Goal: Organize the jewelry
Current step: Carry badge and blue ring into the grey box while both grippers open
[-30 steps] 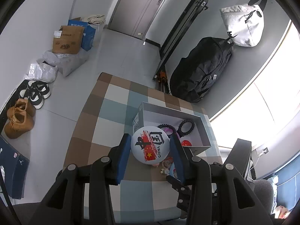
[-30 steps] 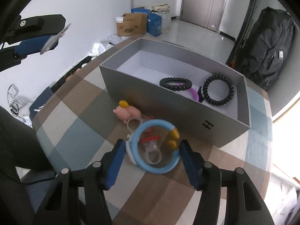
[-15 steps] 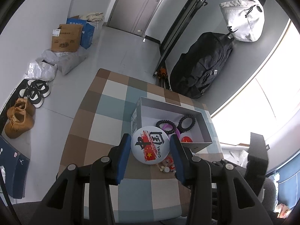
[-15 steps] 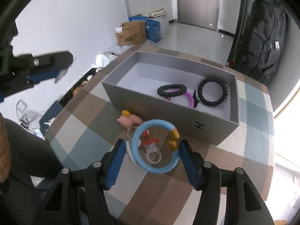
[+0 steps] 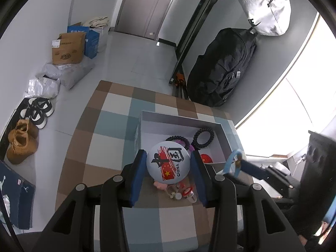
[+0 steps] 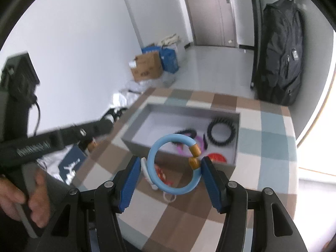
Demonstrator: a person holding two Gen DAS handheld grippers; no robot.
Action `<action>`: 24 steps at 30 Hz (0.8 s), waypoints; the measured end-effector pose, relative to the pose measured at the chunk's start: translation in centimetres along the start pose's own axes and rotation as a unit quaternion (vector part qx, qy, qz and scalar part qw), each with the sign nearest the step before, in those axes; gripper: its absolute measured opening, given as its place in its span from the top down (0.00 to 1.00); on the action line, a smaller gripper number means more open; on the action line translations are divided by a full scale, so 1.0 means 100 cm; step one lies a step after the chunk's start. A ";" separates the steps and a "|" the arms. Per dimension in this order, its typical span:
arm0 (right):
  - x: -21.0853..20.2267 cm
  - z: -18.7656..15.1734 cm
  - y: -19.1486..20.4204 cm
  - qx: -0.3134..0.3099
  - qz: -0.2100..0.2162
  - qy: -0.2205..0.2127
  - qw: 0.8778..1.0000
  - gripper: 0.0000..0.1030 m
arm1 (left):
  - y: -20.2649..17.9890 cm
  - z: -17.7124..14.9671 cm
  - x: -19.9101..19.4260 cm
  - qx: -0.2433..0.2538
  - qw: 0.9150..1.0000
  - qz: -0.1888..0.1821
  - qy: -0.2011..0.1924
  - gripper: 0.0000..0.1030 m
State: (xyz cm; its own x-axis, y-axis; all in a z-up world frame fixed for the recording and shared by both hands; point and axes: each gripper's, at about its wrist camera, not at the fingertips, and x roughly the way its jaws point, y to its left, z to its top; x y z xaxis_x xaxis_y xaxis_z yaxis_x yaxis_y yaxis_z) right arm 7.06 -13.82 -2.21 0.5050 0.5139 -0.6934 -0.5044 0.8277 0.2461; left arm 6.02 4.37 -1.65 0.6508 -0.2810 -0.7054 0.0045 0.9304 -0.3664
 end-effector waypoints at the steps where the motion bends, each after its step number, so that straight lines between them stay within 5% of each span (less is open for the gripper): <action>1: 0.000 0.002 -0.002 0.004 0.001 -0.002 1.000 0.43 | -0.002 0.002 0.002 0.001 1.000 0.000 0.000 0.64; 24: 0.036 0.042 -0.059 0.100 0.033 0.000 0.994 0.43 | -0.022 0.028 0.059 -0.017 0.999 -0.004 0.036 0.64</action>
State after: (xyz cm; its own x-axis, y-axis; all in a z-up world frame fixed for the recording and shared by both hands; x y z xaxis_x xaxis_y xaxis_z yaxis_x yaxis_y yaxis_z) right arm 14.77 -15.93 -3.28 0.4759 0.5687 -0.6709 -0.3872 0.8204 0.4207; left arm 11.96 1.26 -3.33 0.5944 -0.3053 -0.7439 -0.0180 0.9198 -0.3919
